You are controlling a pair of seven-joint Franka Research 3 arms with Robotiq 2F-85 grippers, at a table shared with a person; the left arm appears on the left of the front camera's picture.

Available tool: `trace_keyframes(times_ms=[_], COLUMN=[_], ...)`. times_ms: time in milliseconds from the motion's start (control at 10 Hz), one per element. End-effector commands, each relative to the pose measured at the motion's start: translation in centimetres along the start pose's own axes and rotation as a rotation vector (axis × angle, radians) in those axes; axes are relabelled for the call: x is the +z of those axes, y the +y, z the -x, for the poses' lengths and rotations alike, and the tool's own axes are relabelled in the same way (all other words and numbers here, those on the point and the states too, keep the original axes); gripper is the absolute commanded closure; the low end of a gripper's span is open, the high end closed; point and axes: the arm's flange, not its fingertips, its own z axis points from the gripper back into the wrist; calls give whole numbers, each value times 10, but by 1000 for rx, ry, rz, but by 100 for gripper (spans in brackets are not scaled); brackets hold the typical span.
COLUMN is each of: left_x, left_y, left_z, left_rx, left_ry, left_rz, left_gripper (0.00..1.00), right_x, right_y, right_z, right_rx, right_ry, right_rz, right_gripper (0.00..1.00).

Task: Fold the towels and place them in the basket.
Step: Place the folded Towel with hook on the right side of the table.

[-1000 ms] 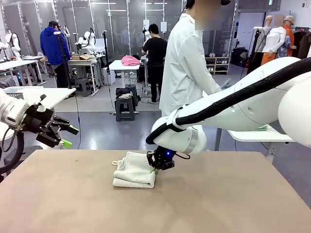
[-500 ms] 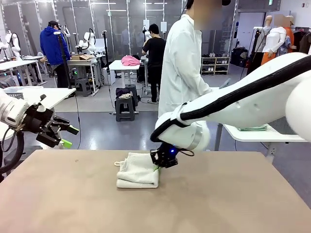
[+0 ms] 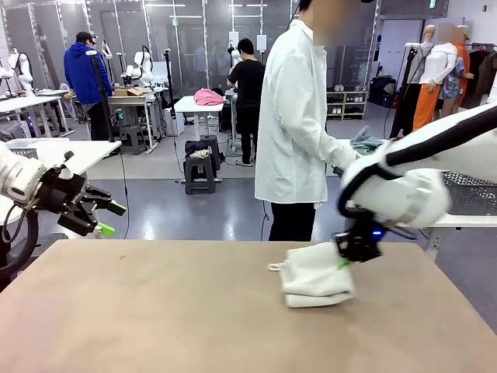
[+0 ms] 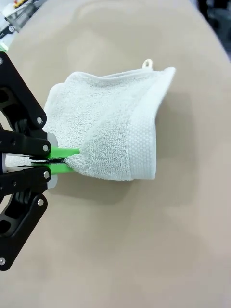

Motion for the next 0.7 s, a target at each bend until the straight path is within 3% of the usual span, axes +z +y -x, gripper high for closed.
trace_keyframes(times_ms=[0,300,600], left_x=[1,1,1], left_y=[-1,-1,-1], left_z=[-1,-1,-1], left_rx=[-3,-3,-3], left_ry=[0,0,0], left_rz=[1,1,1], left_gripper=[0,0,0], right_x=[19,49,56], right_y=[-58,-135,-162], right_z=[-11,-43,-62], right_rx=[-39,-82,-38], right_ry=[-49,-97,-86], right_rz=[22,110,131], right_gripper=[96,96,96])
